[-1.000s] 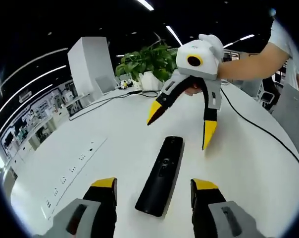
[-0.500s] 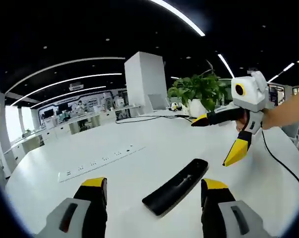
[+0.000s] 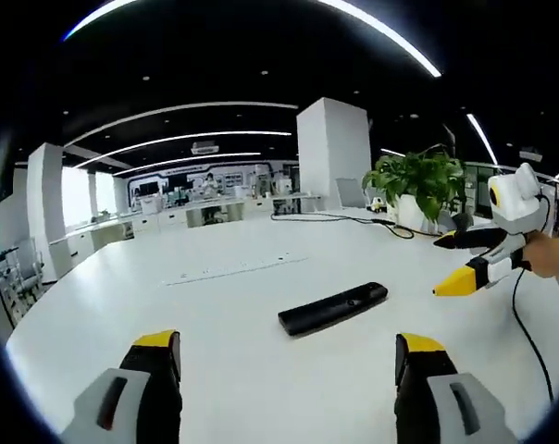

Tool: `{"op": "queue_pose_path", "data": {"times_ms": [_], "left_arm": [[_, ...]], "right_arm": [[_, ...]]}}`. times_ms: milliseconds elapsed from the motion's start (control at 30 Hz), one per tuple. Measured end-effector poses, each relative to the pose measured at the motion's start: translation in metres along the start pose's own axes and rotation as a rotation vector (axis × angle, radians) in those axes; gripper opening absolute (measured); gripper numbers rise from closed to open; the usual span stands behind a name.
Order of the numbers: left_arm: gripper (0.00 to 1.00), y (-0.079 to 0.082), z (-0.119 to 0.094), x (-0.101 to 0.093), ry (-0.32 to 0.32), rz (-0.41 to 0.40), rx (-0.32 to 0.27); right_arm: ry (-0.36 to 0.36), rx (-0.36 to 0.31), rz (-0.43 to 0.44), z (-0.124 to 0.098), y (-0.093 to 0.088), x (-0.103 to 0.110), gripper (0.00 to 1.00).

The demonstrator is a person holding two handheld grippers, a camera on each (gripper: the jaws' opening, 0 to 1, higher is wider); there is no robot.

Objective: Press the specified remote control buttons in sequence, fully releasing each button before pressing the next.

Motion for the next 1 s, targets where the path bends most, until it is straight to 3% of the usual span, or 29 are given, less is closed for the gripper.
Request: {"op": "queue_pose_path", "data": {"times_ms": [100,400,600,767,1000], "left_arm": [[1.00,-0.004,-0.020,-0.005,0.026,-0.068,0.019],[1.00,0.002,-0.066,-0.034,0.027,-0.047,0.044],[1.00,0.010,-0.091,-0.059,0.019,-0.012,0.054],[1.00,0.023,-0.118,-0.069,0.066,-0.027,0.032],[1.00,0.022,-0.135,-0.093,0.073,-0.037,0.041]], "right_arm": [[-0.026,0.031,0.050,-0.017,-0.004,-0.005,0.99],[-0.069,0.097,0.013,-0.085,-0.022,-0.008,0.99],[-0.070,0.059,0.006,-0.123,-0.008,-0.004,0.99],[-0.079,0.011,0.003,-0.156,0.007,0.001,0.99],[-0.056,0.008,0.064,-0.175,0.005,0.013,0.99]]}}
Point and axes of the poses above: the point that each gripper's makers call its tool centre point, and the gripper's own axes: z roughly forward along the fingers, x roughly to its left, y roughly out of its top, the point moved 1 cm from there along -z, roughly backward along the fingers, and after that the axes turned 14 degrees about -y, right-handed, at the moved point
